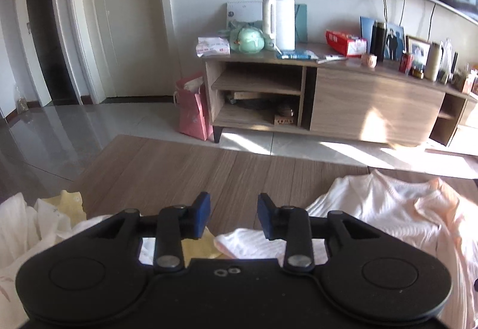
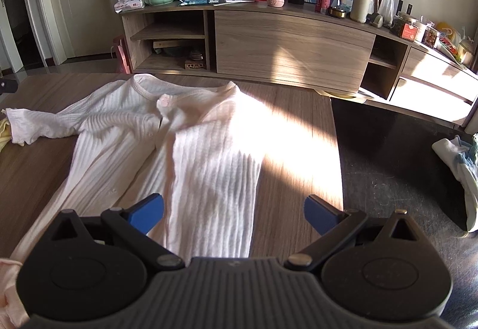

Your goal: Fold clothes

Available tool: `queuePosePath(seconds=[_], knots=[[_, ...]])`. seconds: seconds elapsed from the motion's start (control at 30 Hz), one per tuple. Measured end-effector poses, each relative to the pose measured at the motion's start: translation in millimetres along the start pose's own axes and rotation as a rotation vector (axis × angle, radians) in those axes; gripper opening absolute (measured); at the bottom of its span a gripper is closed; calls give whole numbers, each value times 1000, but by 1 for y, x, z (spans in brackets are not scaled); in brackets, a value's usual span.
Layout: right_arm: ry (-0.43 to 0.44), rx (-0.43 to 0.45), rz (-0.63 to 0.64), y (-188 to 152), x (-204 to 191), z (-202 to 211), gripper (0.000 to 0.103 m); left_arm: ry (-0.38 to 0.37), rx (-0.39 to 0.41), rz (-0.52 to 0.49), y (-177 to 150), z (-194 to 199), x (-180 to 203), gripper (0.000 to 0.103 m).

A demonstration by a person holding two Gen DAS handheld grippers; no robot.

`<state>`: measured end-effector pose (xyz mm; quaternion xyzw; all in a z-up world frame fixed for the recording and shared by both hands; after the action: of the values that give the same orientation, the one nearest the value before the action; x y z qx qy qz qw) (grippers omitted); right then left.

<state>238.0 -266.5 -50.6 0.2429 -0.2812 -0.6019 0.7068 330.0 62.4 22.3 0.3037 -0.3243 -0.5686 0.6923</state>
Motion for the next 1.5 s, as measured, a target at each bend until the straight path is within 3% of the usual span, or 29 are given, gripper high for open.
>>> queuePosePath(seconds=[0.1,0.2,0.37,0.6,0.73,0.8,0.97,1.23,1.3,1.33,1.37,1.5], knots=[[9,-9,5,2,-2,2,101,-99,-10,-9,-9,24,11,37],[33,-28,-3,-2,1,3,101,-232,-88,-40,-45,57,27,38],[83,-37,-72,-6,18,6,101,-352,-139,-4,-104,107,36,39],[92,-80,-157,1,24,-10,101,-406,-109,34,-146,153,40,39],[85,-119,-179,0,21,-22,101,-434,-133,163,-156,157,26,39],[69,-115,-186,-1,20,-22,95,-428,-143,204,-159,153,19,39],[51,-109,-157,3,12,-17,48,-422,-138,242,-154,150,9,40],[52,-115,-124,4,2,-14,47,-433,-125,235,-153,154,14,40],[42,-116,-94,3,0,-14,40,-441,-129,229,-154,154,16,40],[41,-115,-80,3,0,-13,24,-444,-131,226,-154,154,18,41],[47,-113,-63,2,1,-13,16,-447,-133,224,-155,154,19,41],[104,-122,-27,1,14,-13,7,-449,-133,224,-157,155,20,41]])
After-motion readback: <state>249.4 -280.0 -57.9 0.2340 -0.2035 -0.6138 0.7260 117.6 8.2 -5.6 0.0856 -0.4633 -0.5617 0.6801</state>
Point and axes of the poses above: each gripper's, at about its wrist camera, not at the fingertips, and z roughly against the way its jaws point, x to its right, y to its top, the point moved 4 cm from there along -z, roughly the way its jaws point, and after that the axes turned 10 degrees about z, right-handed, at the moved point
